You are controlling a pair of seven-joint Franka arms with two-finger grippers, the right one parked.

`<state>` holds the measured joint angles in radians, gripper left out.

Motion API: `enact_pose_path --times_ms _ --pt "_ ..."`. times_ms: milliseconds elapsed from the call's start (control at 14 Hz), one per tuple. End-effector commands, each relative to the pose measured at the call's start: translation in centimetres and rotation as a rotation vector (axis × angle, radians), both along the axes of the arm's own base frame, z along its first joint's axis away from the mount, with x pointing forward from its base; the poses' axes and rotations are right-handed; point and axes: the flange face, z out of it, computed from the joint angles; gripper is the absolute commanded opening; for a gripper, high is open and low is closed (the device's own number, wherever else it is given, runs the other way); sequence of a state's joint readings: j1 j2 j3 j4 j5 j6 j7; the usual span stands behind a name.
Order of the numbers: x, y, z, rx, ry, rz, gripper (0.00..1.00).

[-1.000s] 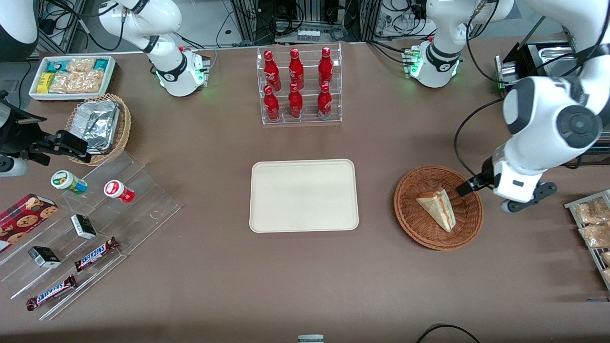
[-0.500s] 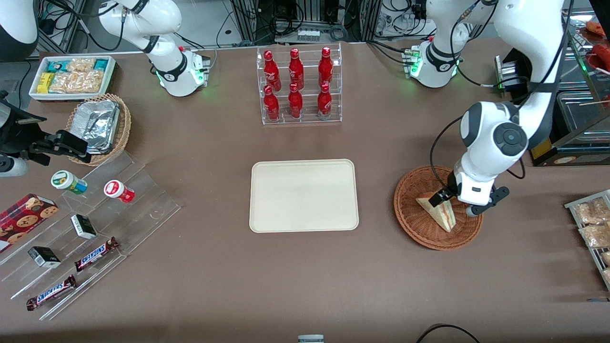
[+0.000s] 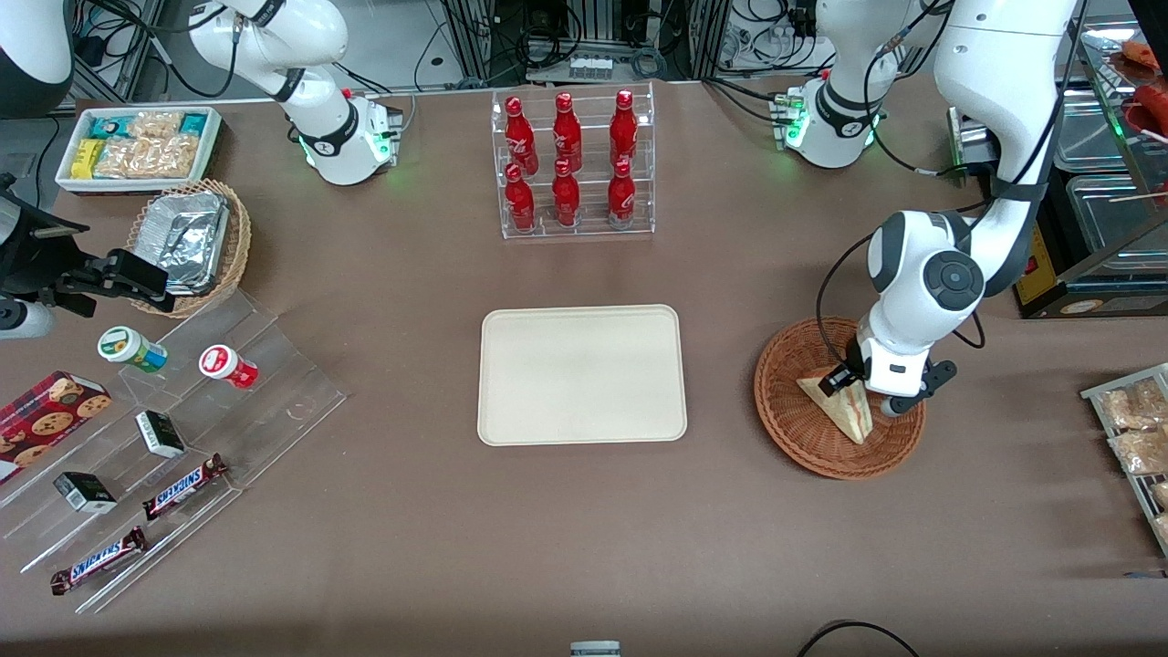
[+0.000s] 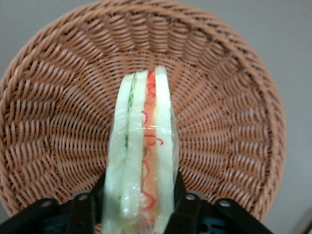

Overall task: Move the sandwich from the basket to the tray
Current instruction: 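Lift the sandwich and carry it over the cream tray, lowering it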

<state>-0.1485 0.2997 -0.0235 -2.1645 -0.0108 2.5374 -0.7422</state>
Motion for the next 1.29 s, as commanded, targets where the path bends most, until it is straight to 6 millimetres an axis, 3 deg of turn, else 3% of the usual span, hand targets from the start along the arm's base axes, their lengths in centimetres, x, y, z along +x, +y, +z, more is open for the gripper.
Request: enact_pose_path --times_ms 0,71,357,571,714,929,1000,1143,1214 --pt "1.1 -0.3 1.8 -0.005 -0.009 0.019 0.0" --pt "1.2 -0.4 2.5 0.002 0.009 0.012 0.0" --pt "1.2 -1.6 8.8 0.026 0.068 -0.038 0.0" --pt "1.1 -8.3 13.9 0.04 0.087 -0.164 0.0" --pt "1.5 -11.3 15.4 0.042 0.069 -0.316 0.0" --pt "0.5 -18.6 14.5 0.034 0.073 -0.397 0.0" --pt "0.5 -21.0 13.4 0.028 0.077 -0.422 0.0" --pt "-0.2 -28.0 11.0 0.022 0.082 -0.447 0.0" --pt "-0.3 -30.3 9.6 0.029 0.085 -0.425 0.0"
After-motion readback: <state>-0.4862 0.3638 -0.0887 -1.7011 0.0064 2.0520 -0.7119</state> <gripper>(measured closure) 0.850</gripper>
